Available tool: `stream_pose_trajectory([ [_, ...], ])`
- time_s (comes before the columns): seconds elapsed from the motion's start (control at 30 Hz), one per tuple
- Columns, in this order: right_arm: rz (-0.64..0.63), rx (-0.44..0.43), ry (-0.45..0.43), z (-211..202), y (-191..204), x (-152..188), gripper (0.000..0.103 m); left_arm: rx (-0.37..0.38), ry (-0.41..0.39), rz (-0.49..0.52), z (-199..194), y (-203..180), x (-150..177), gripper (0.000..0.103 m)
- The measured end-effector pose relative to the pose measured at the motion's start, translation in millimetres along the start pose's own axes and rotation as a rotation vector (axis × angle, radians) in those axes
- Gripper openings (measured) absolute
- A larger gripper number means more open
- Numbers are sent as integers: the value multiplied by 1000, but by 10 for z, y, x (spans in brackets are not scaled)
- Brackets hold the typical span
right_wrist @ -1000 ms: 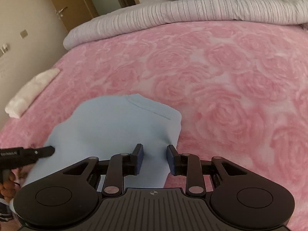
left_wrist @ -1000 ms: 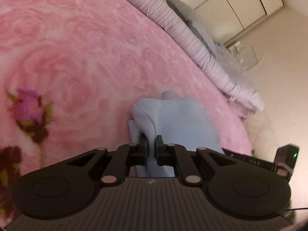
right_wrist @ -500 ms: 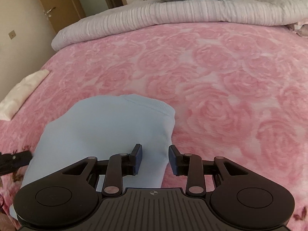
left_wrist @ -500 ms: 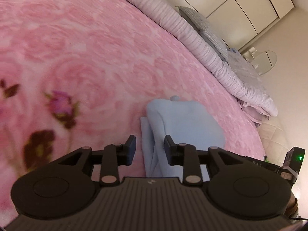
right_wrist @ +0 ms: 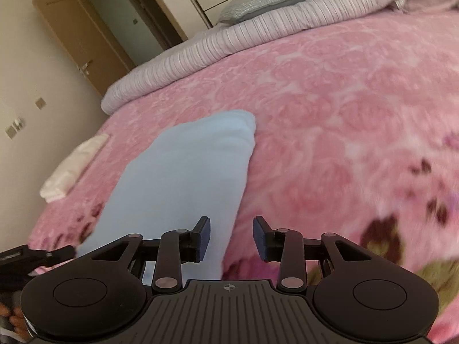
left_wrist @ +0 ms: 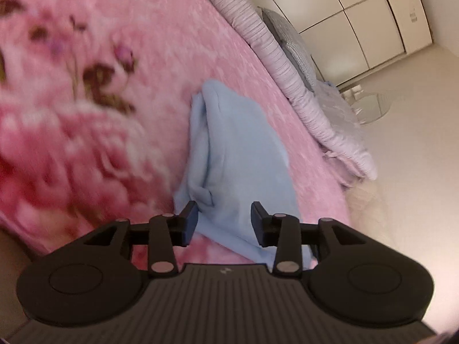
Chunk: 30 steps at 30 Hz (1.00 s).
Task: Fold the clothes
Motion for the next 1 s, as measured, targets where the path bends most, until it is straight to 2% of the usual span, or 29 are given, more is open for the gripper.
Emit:
stream_pose_trajectory([
  [0.1, 30, -13, -4, 3, 14, 70, 37, 20, -12, -57, 105, 47, -5, 37],
  [0.17, 40, -21, -5, 18, 29, 112, 37, 34, -33, -61, 129, 56, -45, 14],
  [0.2, 38, -22, -2, 23, 42, 138, 36, 26, -45, -38, 115, 53, -58, 14],
  [0.27, -2, -29, 2, 36, 126, 172, 22, 5, -68, 18, 76, 43, -79, 11],
  [0.43, -222, 44, 12, 128, 353, 296, 22, -59, -80, 83, 98, 192, 32, 11],
  [0.57, -516, 110, -11, 243, 500, 501, 22, -99, -116, 138, 102, 160, 112, 12],
  [0.6, -531, 116, -9, 235, 513, 503, 22, -117, -118, 150, 96, 136, 121, 12],
  [0.7, -463, 113, -13, 126, 510, 399, 23, -165, -114, 229, 2, -85, 102, 13],
  [0.83, -293, 44, -78, -111, 474, 218, 23, -193, -151, 366, -162, -460, 23, 13],
  [0.93, -273, 31, -78, -109, 529, 184, 23, -166, -184, 424, -161, -657, -25, 13],
  [1.0, -278, 39, -37, -19, 549, 252, 23, -177, -186, 449, -63, -675, -28, 13],
])
Point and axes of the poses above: each gripper's, at about its wrist camera, not at the fingertips, and z roughly the way its jaws point, y to its left, x to its underside, the point moved 9 cm from there along z, roughly the way its jaws point, and after that the axes turned 3 degrees about -y, right-handed, at the moved point
